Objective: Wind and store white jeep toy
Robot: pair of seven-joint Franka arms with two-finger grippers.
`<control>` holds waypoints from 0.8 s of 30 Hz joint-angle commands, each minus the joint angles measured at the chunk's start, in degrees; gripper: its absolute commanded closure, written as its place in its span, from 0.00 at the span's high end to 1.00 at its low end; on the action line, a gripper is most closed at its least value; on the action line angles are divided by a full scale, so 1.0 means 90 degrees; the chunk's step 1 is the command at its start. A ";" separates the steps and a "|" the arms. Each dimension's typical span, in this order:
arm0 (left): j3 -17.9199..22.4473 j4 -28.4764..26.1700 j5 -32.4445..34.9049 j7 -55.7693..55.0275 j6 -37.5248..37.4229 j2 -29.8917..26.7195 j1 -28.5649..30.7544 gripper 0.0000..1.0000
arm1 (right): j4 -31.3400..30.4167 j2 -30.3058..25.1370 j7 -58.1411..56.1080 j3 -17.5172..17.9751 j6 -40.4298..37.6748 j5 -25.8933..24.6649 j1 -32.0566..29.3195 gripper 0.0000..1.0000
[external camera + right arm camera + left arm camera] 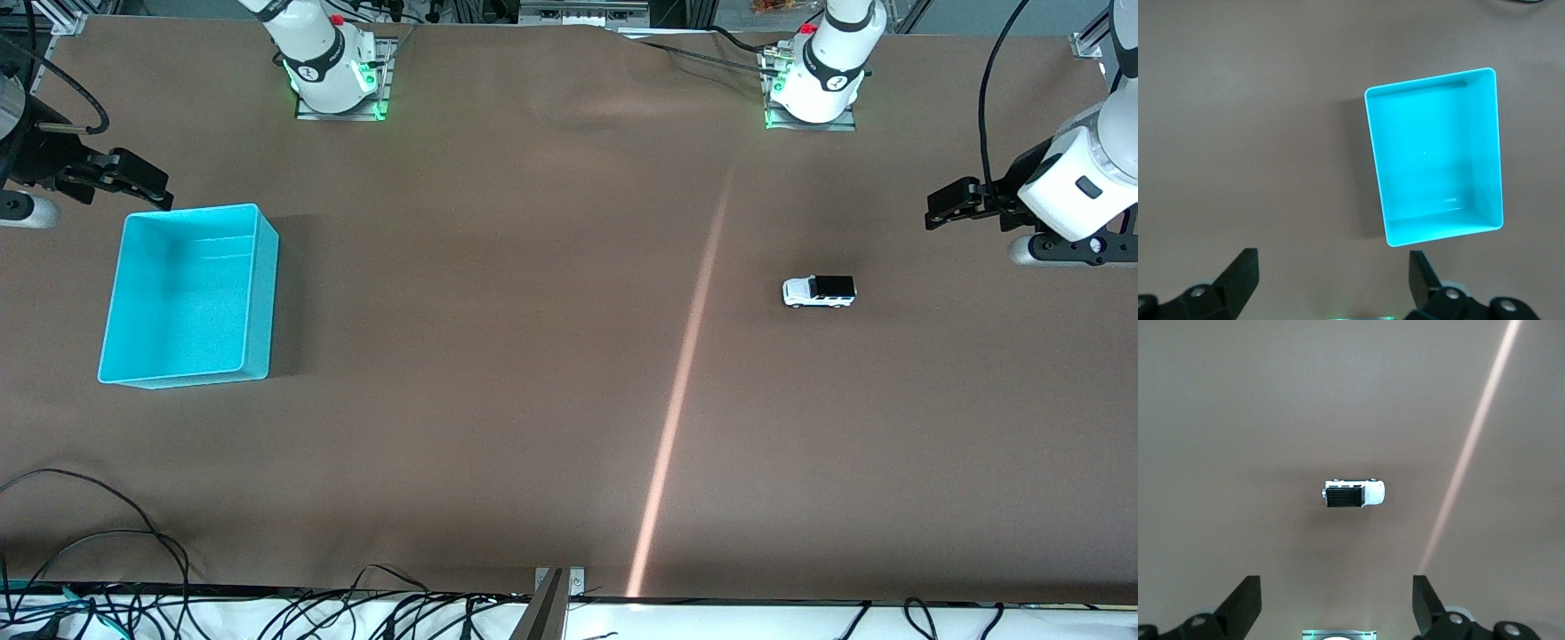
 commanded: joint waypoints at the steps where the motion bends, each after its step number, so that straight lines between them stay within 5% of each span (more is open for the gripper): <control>1: 0.0021 -0.0060 0.0121 0.0178 -0.0050 -0.0093 -0.0022 1.00 | 0.0079 0.0041 0.0094 0.0042 0.0060 -0.0124 -0.0002 1.00; 24: 0.0060 0.0028 0.0239 -0.0026 -0.0041 0.0297 -0.0022 1.00 | 0.0118 0.0090 0.0113 0.0022 0.0100 -0.0105 -0.0041 1.00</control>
